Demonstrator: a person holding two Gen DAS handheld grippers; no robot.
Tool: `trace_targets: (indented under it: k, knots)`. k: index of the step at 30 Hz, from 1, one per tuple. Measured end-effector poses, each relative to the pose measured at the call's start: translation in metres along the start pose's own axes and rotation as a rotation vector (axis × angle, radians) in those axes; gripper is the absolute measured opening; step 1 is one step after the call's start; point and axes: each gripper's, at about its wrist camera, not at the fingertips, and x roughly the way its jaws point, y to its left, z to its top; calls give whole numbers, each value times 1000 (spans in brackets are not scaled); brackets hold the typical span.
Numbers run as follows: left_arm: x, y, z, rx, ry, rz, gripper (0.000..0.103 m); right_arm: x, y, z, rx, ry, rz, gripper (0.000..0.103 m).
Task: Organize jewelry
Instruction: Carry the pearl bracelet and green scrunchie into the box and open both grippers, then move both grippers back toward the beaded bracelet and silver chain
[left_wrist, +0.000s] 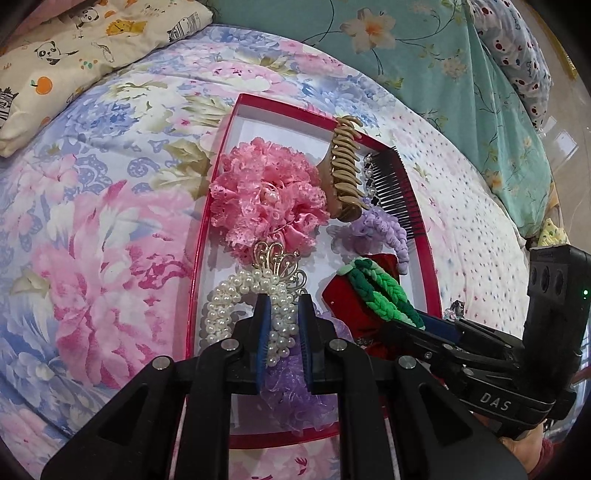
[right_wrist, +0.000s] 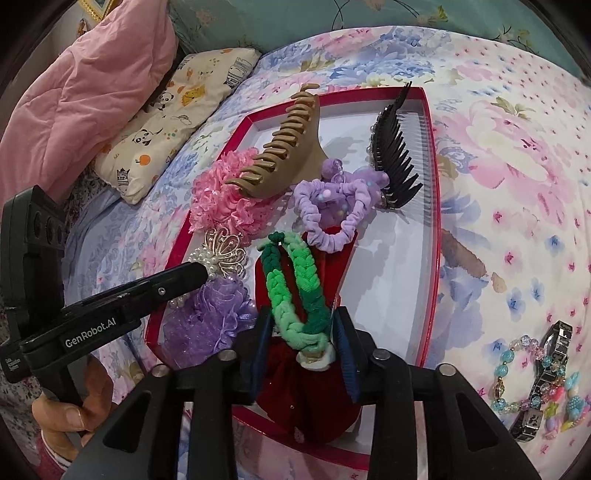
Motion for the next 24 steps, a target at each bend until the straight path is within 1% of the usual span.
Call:
trace_targets:
  k: [3,5,7,12,15,17,24]
  knots:
    - [0,0,0,-4,2,2,12,-3,0,1,1,-7,4,43]
    - [-1,0,1,-6,2,2,16,-6,1,1,0,-13,5,45]
    - [-4,0,1,-7,-5,3,26,-11,0,0,4,-28,8,45]
    - [-15,-3,0,-11,-20,-6,28,-28,-3,-3,23,-67,20,45]
    - [-23,-7,-4,-8,-32,-10,37,-42,-9,-8,41,-94,23,45]
    - [-28,-11,-7,-6,-36,-17,38,-53,-16,-12,62,-113,25,47]
    - [-41,-27,-20,5,-37,-49,38,-89,-47,-33,120,-162,-9,48]
